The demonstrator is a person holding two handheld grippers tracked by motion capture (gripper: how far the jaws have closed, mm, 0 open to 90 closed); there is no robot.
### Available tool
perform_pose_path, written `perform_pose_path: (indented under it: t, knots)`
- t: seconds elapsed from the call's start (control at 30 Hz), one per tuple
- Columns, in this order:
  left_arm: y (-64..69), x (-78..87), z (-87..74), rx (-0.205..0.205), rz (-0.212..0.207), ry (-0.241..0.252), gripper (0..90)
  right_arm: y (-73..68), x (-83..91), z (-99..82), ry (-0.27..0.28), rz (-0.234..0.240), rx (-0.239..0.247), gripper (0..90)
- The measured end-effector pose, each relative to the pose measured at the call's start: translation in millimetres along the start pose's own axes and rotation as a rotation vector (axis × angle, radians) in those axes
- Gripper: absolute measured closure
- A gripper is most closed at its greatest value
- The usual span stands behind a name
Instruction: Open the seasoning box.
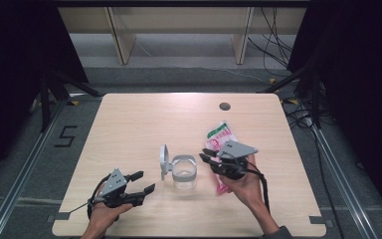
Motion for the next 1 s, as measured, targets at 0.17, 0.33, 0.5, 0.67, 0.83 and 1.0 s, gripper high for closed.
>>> perform_pose_path:
  t: [0.17,0.33,0.5,0.67,0.83,1.0]
  knots:
    - [3.2,-2.9,-4.1,0.003,-0.011,-0.008,31.3,32.5,17.1,-22.7,-0.028,-0.046,-0.128,60.4]
    - [4.2,-2.4,-5.1,0.004,-0.006,-0.008,31.1,49.8,21.7,-38.0,-0.047,-0.095,-0.209,50.2]
    - [4.6,-2.0,-6.5,0.007,-0.005,-0.012,30.9,65.1,21.8,-54.2,-0.06,-0.128,-0.272,42.9]
    - [4.6,-2.8,-7.1,0.007,-0.01,-0.009,30.6,71.5,17.8,-63.4,-0.099,-0.143,-0.293,39.8]
    - [5.1,-3.7,-7.8,0.001,-0.009,-0.024,29.9,77.8,13.2,-69.4,-0.124,-0.147,-0.301,39.5]
    - [5.3,-4.2,-8.0,0.009,-0.003,-0.008,29.8,81.4,9.3,-73.5,-0.148,-0.156,-0.322,38.6]
Point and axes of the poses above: each handheld gripper's, and its own axes: x roughly backward along the jaws, z roughly out of its top, y roughly to its right, the point moved 1 cm from there along -x, roughly forward along the jaws, and after that the axes turned 4 degrees about x, right-handed, at the moved point
